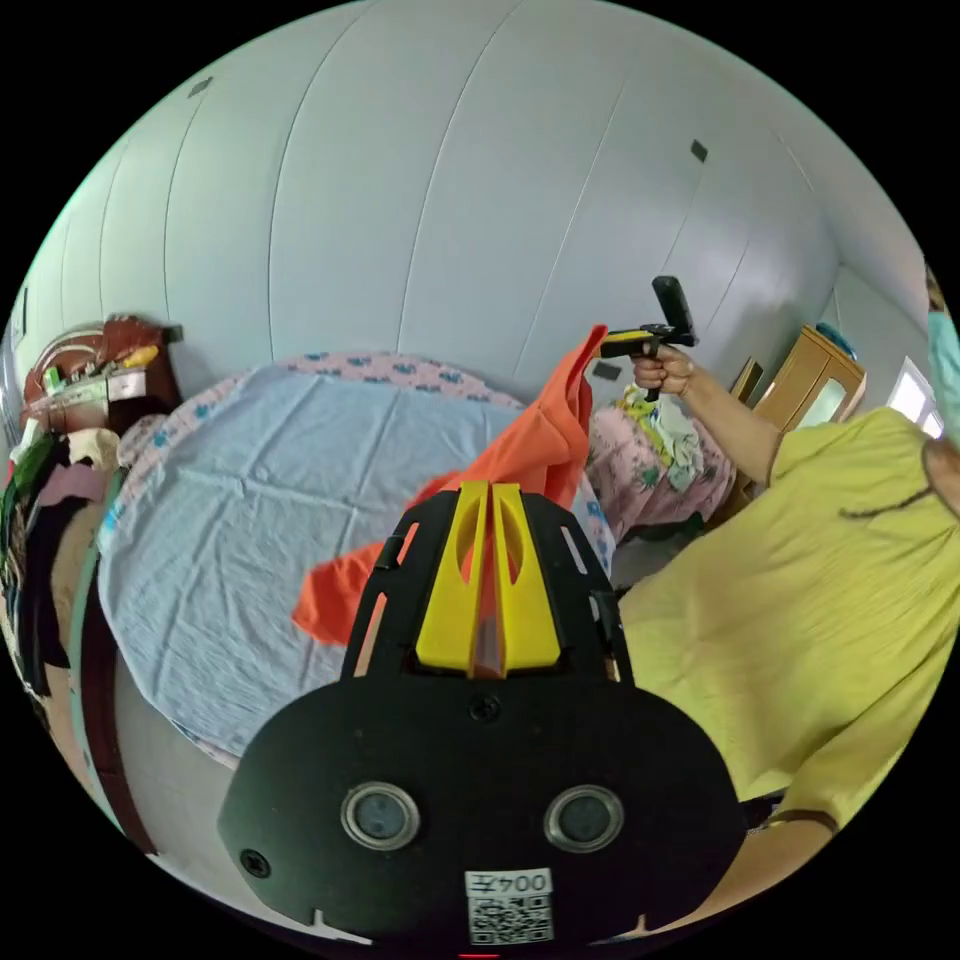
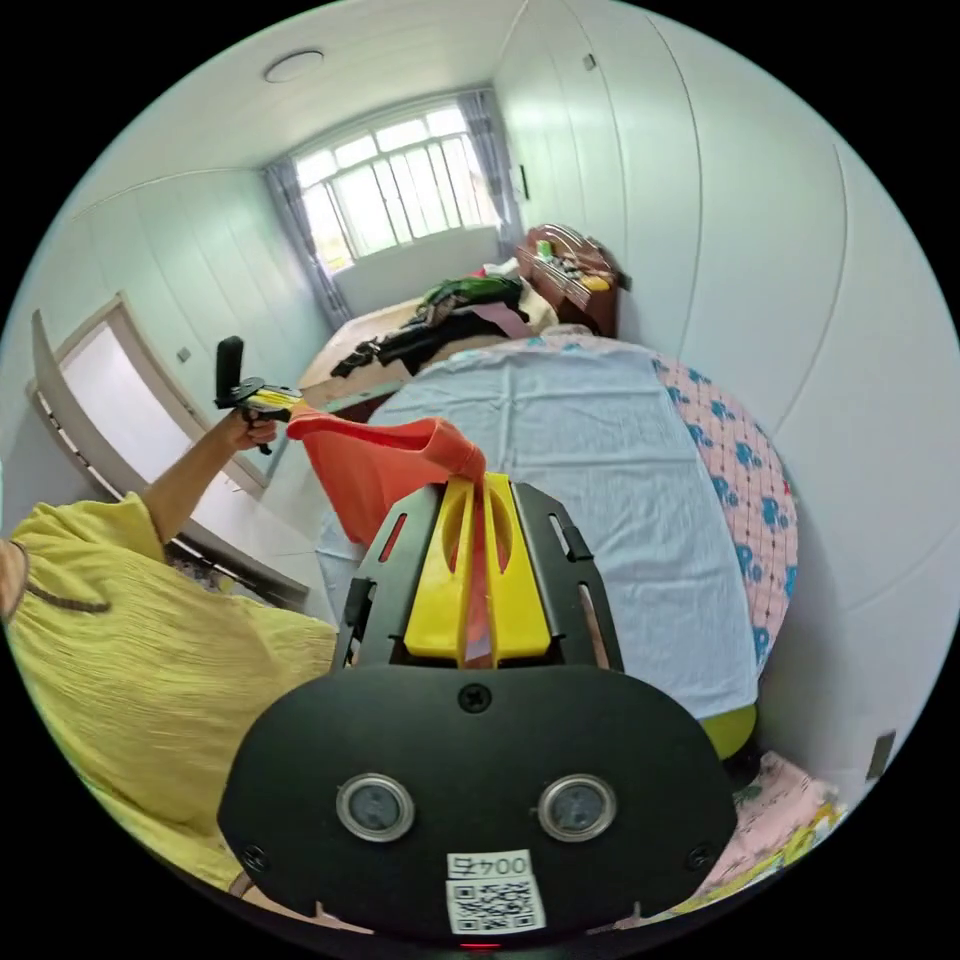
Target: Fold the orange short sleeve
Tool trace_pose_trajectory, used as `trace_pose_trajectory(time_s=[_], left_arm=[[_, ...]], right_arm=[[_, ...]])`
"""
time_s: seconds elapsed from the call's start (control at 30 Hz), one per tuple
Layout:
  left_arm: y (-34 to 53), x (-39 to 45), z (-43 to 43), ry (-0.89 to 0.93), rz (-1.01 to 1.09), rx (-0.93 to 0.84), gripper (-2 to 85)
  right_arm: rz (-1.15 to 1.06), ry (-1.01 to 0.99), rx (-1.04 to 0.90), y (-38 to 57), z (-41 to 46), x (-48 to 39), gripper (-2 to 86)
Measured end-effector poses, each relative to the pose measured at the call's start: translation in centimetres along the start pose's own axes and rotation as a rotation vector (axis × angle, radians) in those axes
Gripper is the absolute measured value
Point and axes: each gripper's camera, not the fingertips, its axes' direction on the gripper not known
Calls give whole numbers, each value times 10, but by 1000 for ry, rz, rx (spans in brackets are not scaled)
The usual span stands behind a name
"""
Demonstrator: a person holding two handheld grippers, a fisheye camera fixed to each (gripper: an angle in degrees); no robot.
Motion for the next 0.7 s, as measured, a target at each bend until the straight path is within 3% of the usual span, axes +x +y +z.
trace_pose_trajectory(time_s=[0.23, 0.47, 0.6, 0.7], left_arm=[[135, 20, 144, 23, -72, -185, 9], [185, 41, 153, 3, -2, -247, 18], [198, 39, 131, -138, 44, -199, 32], [197, 39, 151, -197, 162, -258, 54]], right_arm=[[317, 3, -158, 151, 105, 61, -3], [459, -17, -187, 199, 99, 102, -1], [469, -27, -174, 200, 77, 122, -1], [463, -30, -173, 201, 63, 131, -2]])
